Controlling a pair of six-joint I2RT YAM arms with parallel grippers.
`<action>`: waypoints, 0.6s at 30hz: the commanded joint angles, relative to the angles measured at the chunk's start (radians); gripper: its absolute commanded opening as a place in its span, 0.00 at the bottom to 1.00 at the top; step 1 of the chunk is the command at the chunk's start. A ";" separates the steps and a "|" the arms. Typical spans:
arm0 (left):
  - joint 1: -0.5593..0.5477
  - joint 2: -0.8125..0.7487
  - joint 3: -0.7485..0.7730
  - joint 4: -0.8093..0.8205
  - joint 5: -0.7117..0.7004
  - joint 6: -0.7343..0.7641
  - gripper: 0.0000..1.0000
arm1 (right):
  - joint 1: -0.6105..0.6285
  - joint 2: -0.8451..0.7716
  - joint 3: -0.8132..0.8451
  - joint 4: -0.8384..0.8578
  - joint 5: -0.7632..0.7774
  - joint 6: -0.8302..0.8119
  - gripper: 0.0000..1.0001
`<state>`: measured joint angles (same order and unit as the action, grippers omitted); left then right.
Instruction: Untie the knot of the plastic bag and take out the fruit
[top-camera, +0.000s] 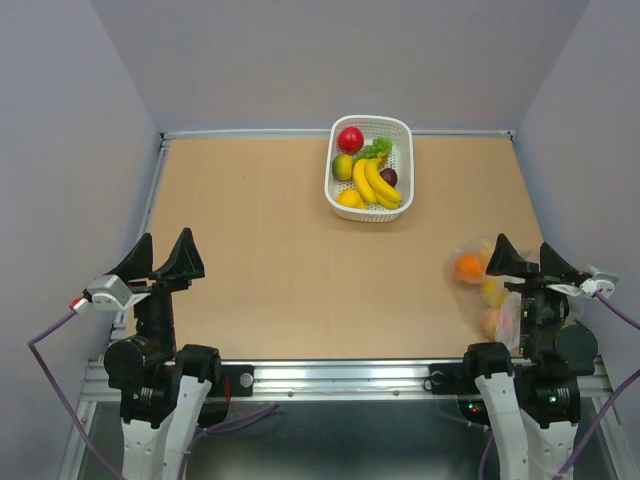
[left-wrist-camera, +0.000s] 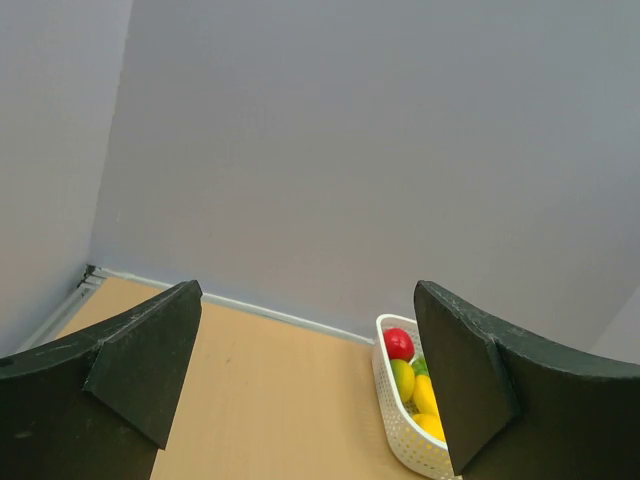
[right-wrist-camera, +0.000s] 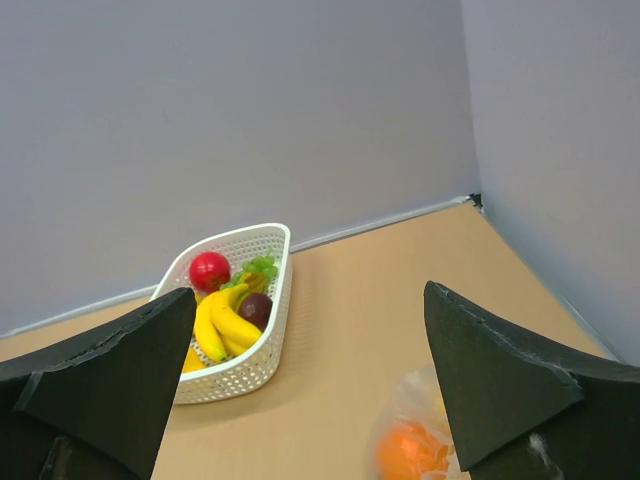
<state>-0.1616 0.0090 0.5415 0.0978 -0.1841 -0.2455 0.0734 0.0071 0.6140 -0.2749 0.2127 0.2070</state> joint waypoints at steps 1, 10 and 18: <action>0.008 -0.204 0.011 0.042 -0.003 -0.008 0.99 | 0.006 -0.027 -0.005 0.055 -0.015 0.011 1.00; 0.008 -0.202 -0.005 0.051 -0.025 -0.032 0.99 | 0.006 -0.024 -0.056 0.095 0.036 0.138 1.00; 0.008 -0.121 0.021 -0.007 -0.017 -0.095 0.99 | 0.008 0.140 -0.022 0.103 0.062 0.164 1.00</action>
<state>-0.1616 0.0090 0.5407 0.0971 -0.1986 -0.3065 0.0734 0.0326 0.5556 -0.2134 0.2520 0.3386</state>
